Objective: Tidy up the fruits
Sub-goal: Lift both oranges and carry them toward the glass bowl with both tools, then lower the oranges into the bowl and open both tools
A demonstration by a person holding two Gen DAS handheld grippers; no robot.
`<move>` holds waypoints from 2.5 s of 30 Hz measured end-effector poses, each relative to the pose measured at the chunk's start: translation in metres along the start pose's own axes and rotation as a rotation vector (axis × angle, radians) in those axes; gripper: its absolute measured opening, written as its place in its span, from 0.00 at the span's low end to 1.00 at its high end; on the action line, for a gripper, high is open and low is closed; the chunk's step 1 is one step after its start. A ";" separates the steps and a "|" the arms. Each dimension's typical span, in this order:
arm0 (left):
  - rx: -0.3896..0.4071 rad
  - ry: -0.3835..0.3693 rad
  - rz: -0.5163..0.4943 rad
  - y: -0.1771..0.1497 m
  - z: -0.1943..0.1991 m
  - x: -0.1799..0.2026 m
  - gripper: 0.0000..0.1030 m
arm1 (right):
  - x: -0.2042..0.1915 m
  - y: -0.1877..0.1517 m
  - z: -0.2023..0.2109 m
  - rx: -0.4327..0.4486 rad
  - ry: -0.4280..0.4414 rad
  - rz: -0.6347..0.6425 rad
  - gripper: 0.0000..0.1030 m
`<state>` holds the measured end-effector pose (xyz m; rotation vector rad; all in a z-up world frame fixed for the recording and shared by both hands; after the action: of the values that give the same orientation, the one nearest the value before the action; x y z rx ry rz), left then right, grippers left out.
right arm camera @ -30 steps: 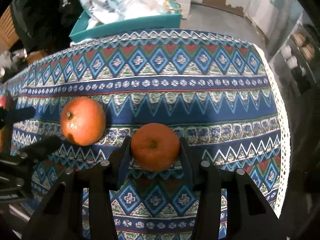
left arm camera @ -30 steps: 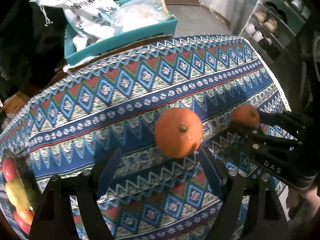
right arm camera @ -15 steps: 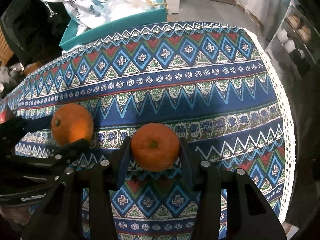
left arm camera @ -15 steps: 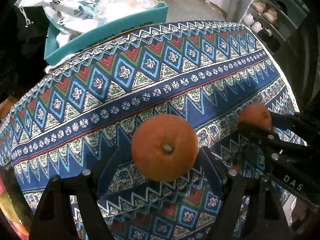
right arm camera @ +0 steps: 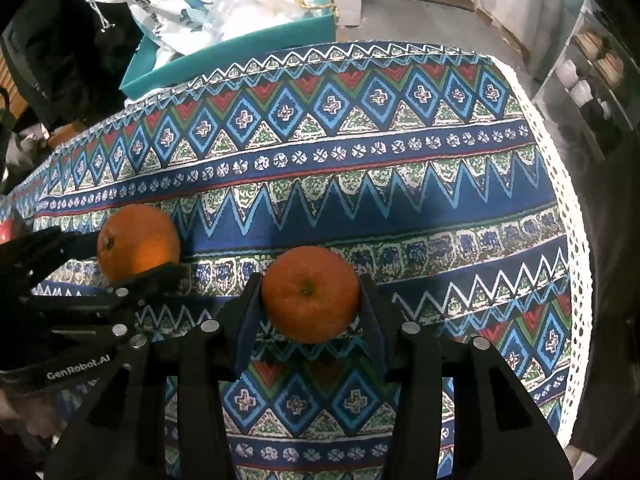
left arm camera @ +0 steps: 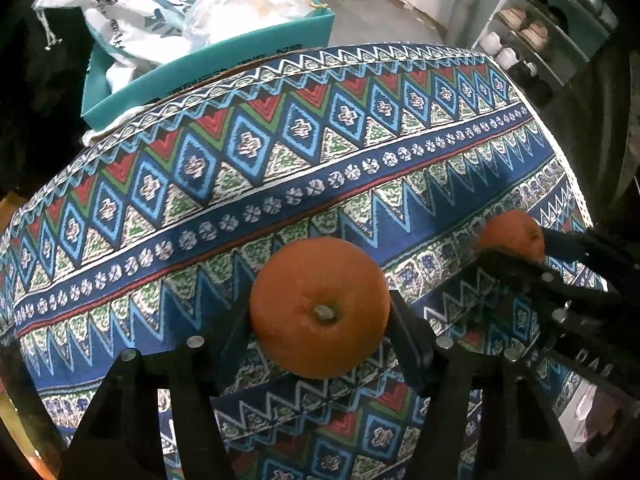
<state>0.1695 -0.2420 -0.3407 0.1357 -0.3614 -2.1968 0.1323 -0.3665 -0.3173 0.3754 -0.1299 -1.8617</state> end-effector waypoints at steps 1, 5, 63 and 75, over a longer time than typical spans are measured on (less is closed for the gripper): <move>0.001 -0.001 0.003 -0.002 0.002 -0.002 0.64 | 0.000 0.000 0.002 0.004 0.002 0.000 0.45; 0.007 0.004 0.002 -0.008 0.014 -0.003 0.64 | -0.002 0.001 0.012 0.021 0.008 0.008 0.45; 0.195 0.180 0.289 -0.177 0.211 -0.153 0.64 | -0.248 -0.054 0.123 0.121 0.275 0.387 0.45; 0.169 0.195 0.382 -0.229 0.204 -0.194 0.64 | -0.301 -0.084 0.103 0.050 0.311 0.464 0.45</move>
<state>0.0670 0.0848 -0.2230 0.3420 -0.4249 -1.7589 0.1062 -0.0662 -0.1855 0.6091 -0.0451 -1.3281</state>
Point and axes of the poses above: each gripper's, at about its wrist camera, not at the fingertips, and z roughly against the way its jaws point, x to its right, y to its top, the point moved 4 cm from there along -z, roughly the way its jaws point, and after that the axes turned 15 degrees about -z, right-handed, at the moved point
